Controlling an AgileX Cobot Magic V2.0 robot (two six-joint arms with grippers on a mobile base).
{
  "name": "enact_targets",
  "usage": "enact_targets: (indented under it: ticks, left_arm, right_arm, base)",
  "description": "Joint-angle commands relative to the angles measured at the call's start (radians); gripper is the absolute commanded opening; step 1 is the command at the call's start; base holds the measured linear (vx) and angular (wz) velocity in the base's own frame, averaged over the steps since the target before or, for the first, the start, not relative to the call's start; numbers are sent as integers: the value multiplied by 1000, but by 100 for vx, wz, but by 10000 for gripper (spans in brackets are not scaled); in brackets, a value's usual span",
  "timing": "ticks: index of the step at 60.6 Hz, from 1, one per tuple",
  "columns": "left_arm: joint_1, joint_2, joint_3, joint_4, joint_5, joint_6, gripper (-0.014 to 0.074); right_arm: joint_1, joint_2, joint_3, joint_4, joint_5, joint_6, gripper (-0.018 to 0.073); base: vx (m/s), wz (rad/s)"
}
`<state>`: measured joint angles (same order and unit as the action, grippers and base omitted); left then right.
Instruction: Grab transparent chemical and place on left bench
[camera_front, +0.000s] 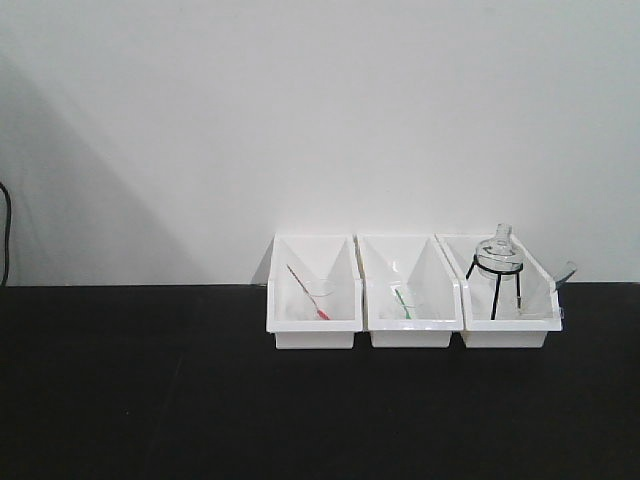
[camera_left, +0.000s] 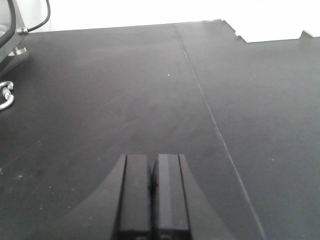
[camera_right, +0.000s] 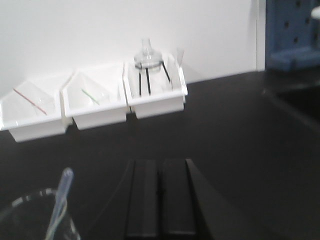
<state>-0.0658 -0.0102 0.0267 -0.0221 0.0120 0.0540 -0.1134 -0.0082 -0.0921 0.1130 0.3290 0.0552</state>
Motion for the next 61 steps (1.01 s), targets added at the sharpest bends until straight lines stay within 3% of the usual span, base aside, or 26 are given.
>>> enact_targets:
  ticks: [1, 8, 12, 17, 27, 61]
  left_arm:
    - [-2, -19, 16, -1, -78, -8, -3]
    - [-2, -19, 16, -1, -78, -8, -3]
    - [-2, -19, 16, -1, -78, -8, -3]
    - [-2, -19, 16, -1, -78, -8, -3]
    - [-2, -19, 16, -1, -78, -8, -3]
    - [-2, -19, 16, -1, -78, -8, -3]
  right_arm:
    - [20, 2, 23, -34, -81, 67, -8]
    - [83, -6, 91, -107, -164, 136, -8]
    - [119, -15, 133, -125, -232, 136, -8]
    - [144, -14, 130, -123, -218, 123, -8]
    - [141, -14, 130, -113, -209, 65, -8]
    - [141, -14, 130, -113, -202, 66, -8]
  base:
    - [0, 0]
    - [0, 1]
    - [0, 0]
    - [0, 0]
    - [0, 0]
    - [0, 0]
